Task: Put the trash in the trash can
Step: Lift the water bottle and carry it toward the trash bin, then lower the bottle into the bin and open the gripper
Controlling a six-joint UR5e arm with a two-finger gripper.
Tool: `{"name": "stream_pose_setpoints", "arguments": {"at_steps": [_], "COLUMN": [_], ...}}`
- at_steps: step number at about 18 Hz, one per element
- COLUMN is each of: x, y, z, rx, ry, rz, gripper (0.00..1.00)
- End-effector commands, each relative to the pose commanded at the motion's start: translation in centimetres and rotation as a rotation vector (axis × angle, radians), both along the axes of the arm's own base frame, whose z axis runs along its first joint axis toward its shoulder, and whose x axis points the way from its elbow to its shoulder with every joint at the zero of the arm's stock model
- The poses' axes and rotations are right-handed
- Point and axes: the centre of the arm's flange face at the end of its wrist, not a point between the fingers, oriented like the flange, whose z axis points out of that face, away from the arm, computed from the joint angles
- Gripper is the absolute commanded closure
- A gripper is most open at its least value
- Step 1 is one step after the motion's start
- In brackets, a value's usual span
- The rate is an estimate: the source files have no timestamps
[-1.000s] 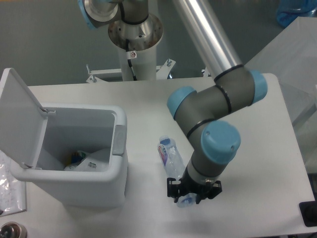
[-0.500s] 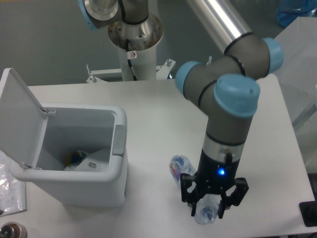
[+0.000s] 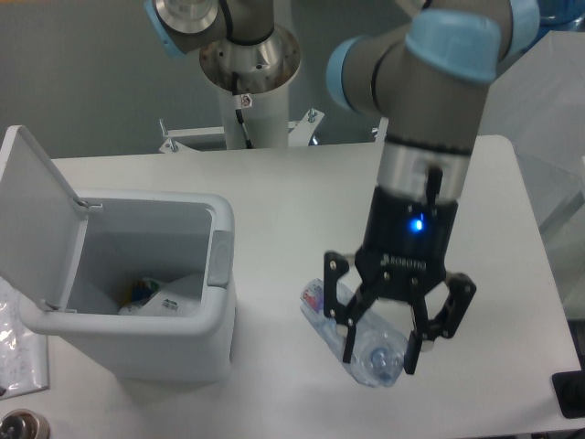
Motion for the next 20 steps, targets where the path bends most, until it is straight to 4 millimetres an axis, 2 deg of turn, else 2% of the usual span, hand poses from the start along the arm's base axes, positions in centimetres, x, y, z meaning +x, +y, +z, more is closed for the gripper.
{"name": "stream_pose_setpoints", "arguments": {"at_steps": [6, 8, 11, 14, 17, 20], "x": [2.1, 3.0, 5.7, 7.9, 9.8, 11.0], "y": [0.2, 0.8, 1.2, 1.7, 1.8, 2.0], "z": [4.4, 4.6, 6.0, 6.9, 6.9, 5.9], "rx": [0.092, 0.097, 0.112, 0.12, 0.116, 0.105], "ry": [0.024, 0.015, 0.019, 0.011, 0.001, -0.018], "rz": [-0.073, -0.085, -0.117, -0.134, -0.15, -0.171], "gripper": [0.41, 0.41, 0.41, 0.41, 0.41, 0.41]}}
